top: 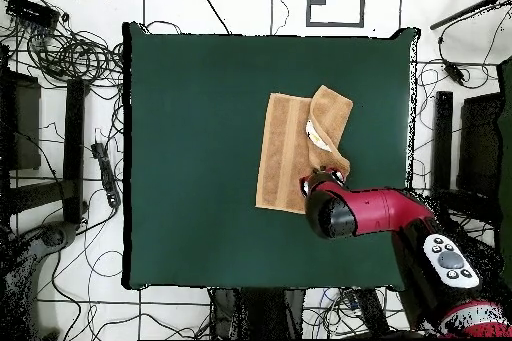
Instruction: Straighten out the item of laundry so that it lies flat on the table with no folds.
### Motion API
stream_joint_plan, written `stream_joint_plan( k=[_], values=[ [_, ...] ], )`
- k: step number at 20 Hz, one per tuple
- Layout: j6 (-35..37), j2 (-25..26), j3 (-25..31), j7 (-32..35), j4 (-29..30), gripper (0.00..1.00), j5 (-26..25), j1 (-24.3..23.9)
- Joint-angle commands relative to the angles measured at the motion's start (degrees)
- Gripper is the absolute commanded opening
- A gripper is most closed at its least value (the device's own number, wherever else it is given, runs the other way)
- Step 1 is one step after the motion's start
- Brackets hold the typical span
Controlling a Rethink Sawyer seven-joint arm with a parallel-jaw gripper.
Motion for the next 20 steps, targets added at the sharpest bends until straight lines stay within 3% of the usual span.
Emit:
stream_joint_plan(
  k=[1, 4, 9, 12, 17, 20],
  values=[
    [0.13, 0.7, -2.21, 11.83, 2.54, 0.0, 4.15, 4.24],
    [-1.73, -0.11, -4.98, 14.05, 3.44, 0.0, 5.6, 5.42],
    [-8.61, -0.85, -17.36, 20.28, 4.63, 0.0, 8.22, 12.54],
    [-9.67, -0.75, -23.39, 22.55, 6.57, 0.0, 11.48, 16.6],
    [-10.83, 0.43, -28.44, 23.76, 9.27, 0.0, 17.32, 19.33],
    [-8.53, 2.1, -33.07, 27.58, 10.82, 0.0, 23.5, 23.19]
  ],
)
